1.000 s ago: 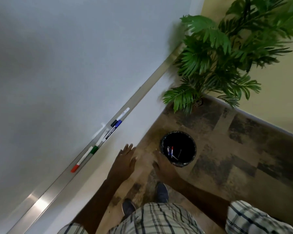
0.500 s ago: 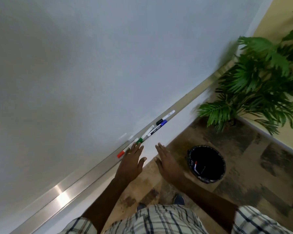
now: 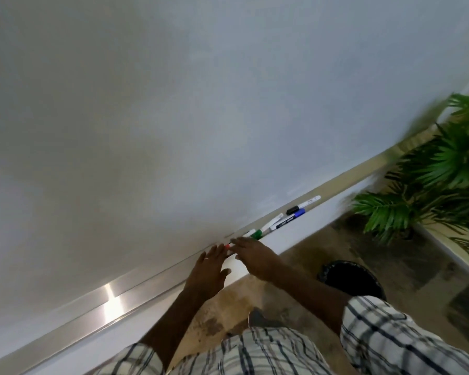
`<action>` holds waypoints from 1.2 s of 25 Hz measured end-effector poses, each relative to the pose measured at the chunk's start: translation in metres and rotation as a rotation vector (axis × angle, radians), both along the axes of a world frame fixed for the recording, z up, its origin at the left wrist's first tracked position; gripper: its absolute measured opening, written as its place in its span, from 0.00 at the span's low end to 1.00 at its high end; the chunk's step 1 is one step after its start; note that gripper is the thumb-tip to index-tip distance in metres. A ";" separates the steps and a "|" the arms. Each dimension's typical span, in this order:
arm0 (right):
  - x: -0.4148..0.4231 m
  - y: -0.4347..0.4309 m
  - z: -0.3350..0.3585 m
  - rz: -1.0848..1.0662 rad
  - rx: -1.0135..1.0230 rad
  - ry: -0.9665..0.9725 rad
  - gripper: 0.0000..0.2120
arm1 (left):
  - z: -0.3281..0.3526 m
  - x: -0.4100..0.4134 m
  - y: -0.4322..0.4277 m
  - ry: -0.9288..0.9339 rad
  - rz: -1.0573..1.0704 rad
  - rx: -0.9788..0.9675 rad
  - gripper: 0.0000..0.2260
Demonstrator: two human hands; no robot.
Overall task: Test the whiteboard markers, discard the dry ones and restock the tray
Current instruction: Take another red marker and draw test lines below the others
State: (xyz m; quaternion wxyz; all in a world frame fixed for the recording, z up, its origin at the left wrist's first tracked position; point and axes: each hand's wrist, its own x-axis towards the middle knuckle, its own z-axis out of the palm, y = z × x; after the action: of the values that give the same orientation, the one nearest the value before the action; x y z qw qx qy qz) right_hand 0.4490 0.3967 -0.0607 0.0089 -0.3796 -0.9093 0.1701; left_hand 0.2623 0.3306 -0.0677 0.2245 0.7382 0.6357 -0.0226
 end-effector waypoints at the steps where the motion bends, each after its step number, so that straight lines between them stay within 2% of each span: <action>1: -0.004 0.008 -0.001 0.044 0.009 0.005 0.22 | 0.000 -0.001 0.000 0.002 0.005 0.002 0.28; 4: -0.012 0.027 0.000 0.139 0.025 0.010 0.22 | 0.000 -0.001 -0.001 -0.003 0.032 0.001 0.27; 7: -0.017 0.041 -0.002 0.236 0.063 -0.009 0.20 | 0.000 -0.004 -0.007 -0.009 0.088 -0.014 0.31; 9: -0.022 0.045 0.001 0.281 0.076 -0.053 0.20 | 0.003 -0.004 -0.012 -0.031 0.132 -0.010 0.27; 12: -0.030 0.045 -0.001 0.348 0.107 -0.040 0.24 | 0.016 -0.006 -0.022 -0.117 0.227 0.097 0.24; 15: -0.037 0.039 0.002 0.422 0.129 0.046 0.25 | 0.024 -0.012 -0.033 -0.174 0.335 0.308 0.18; 18: -0.043 0.031 0.011 0.477 0.222 0.123 0.17 | 0.038 -0.015 -0.041 -0.139 0.454 0.347 0.17; 23: -0.055 0.023 0.015 0.490 0.307 0.220 0.17 | 0.046 -0.032 -0.047 -0.104 0.384 0.383 0.13; 26: -0.064 0.017 0.018 0.541 0.307 0.156 0.13 | 0.045 -0.047 -0.059 -0.121 0.311 0.340 0.13; 30: -0.077 0.001 0.018 0.597 0.250 0.082 0.13 | 0.049 -0.067 -0.067 0.006 0.124 0.227 0.13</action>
State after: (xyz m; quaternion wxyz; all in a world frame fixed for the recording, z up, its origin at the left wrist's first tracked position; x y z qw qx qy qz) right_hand 0.3717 0.3974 -0.0430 0.0419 -0.0848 -0.9932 0.0673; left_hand 0.1950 0.2639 -0.0188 0.1385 0.7180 0.6794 0.0610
